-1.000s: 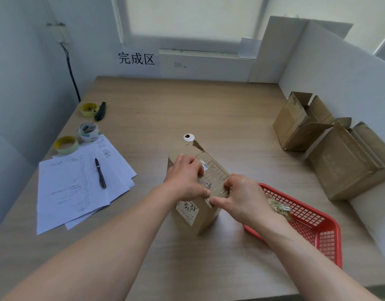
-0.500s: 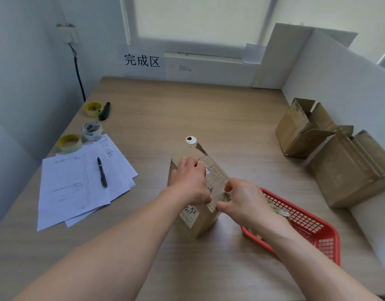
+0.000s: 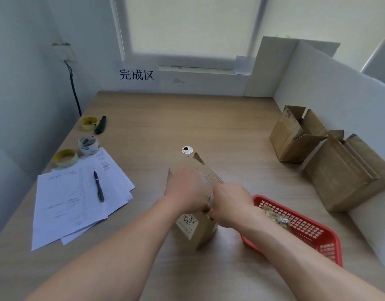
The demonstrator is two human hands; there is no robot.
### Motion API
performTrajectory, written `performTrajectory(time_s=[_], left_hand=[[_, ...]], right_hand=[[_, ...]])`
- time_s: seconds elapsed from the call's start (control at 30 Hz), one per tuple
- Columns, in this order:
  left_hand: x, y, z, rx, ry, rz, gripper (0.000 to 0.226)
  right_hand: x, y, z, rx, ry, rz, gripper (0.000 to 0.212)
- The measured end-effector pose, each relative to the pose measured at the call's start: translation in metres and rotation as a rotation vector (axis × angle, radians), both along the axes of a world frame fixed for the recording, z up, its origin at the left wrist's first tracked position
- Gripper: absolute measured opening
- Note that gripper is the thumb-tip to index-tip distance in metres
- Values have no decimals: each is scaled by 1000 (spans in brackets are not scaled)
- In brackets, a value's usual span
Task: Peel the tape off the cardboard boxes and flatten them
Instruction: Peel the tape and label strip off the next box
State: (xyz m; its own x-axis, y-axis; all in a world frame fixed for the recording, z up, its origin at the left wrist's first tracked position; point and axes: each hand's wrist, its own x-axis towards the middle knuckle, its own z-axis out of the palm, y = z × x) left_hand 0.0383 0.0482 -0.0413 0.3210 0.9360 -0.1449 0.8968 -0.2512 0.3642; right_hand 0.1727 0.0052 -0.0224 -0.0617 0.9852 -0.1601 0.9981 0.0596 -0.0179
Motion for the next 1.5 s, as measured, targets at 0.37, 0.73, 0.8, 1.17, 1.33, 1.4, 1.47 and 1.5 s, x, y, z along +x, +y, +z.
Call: performTrajectory(time_s=[0.37,0.73,0.8,1.17,1.33,1.4,1.47,1.5], left_hand=[[-3,6,-2,-16,-12,-33,61],[-3,10,-4,-22,-55,-31,56],[-3,10,-6,-16,-69,-27,55],[-4,8,-7,-30,-73,-7,53],[-6,3,-2,-56,-67,25,51],[-5,4,2,-70,-55,32,51],[-4,4,5,-95,-39,44,50],[-3,3,6,-106,-32,52,50]], right_hand=[[14,17,20,-196,-61,43,32],[-7,14,13,-68,-123,42,30],[-5,8,9,-4,-89,25,28],[31,-22,-22,174,412,-205,35],[31,-16,-30,165,392,-73,23],[35,-21,-34,210,522,-28,19],[39,-34,-42,302,714,-42,25],[41,-42,-48,334,828,-115,28]])
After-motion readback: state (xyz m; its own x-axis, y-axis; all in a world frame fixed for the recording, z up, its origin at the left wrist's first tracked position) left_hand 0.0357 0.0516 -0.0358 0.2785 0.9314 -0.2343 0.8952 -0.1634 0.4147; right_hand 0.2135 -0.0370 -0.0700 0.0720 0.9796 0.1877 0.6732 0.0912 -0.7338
